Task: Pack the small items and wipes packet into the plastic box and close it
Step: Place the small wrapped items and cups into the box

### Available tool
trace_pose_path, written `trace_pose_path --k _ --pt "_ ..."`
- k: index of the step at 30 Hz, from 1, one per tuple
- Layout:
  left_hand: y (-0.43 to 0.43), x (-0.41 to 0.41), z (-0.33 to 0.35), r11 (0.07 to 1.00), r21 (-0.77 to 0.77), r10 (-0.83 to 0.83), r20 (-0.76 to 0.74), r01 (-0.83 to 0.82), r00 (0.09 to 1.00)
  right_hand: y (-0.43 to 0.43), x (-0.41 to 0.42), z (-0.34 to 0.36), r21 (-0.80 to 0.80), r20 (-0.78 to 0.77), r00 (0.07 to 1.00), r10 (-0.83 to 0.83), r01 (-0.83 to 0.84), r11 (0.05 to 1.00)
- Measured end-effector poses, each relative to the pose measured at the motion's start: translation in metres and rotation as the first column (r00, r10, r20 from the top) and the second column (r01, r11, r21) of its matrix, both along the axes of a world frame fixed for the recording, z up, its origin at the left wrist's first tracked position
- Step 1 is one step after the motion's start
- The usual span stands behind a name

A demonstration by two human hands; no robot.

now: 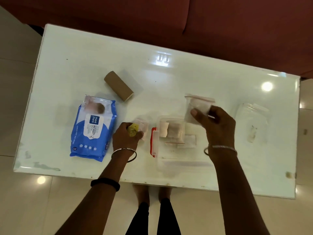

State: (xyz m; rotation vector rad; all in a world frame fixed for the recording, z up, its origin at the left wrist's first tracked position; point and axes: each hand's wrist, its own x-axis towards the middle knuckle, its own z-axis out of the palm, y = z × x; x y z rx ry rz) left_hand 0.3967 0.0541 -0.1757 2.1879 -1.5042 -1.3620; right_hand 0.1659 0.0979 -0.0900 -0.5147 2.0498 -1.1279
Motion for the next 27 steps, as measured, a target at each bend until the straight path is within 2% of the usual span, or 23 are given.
trace_pose_path --k 3,7,10,14,19,23,25,27 --pt "0.003 0.002 0.002 0.998 -0.009 0.069 -0.061 -0.070 0.996 0.051 -0.010 -0.007 0.102 0.024 0.995 -0.098 0.095 0.990" --pt "0.006 0.009 0.011 0.987 -0.061 0.148 -0.038 -0.150 0.988 0.080 -0.010 -0.028 0.331 -0.094 0.994 -0.052 0.080 0.940" --pt "0.009 0.013 0.024 0.980 -0.097 0.170 -0.068 -0.176 0.983 0.072 -0.004 -0.044 0.371 -0.196 0.981 -0.005 0.078 0.925" --pt "0.018 0.012 0.044 0.974 -0.107 0.185 -0.145 -0.201 0.972 0.053 0.002 -0.064 0.421 -0.185 0.982 0.030 0.052 0.906" --pt "0.026 -0.003 0.070 0.961 -0.118 0.210 -0.271 -0.249 0.939 0.047 -0.001 -0.074 0.380 -0.093 0.995 -0.030 0.064 0.923" --pt "0.033 -0.025 0.084 0.963 -0.089 0.202 -0.385 -0.254 0.901 0.054 -0.001 -0.062 0.365 -0.157 0.985 0.066 -0.004 0.931" --pt "0.039 -0.040 0.088 0.975 -0.079 0.160 -0.398 -0.208 0.903 0.060 -0.003 -0.047 0.292 -0.157 0.987 0.032 0.015 0.956" --pt "0.046 -0.057 0.090 0.982 -0.074 0.126 -0.409 -0.171 0.904 0.067 -0.005 -0.028 0.200 -0.036 0.999 -0.027 0.034 0.979"
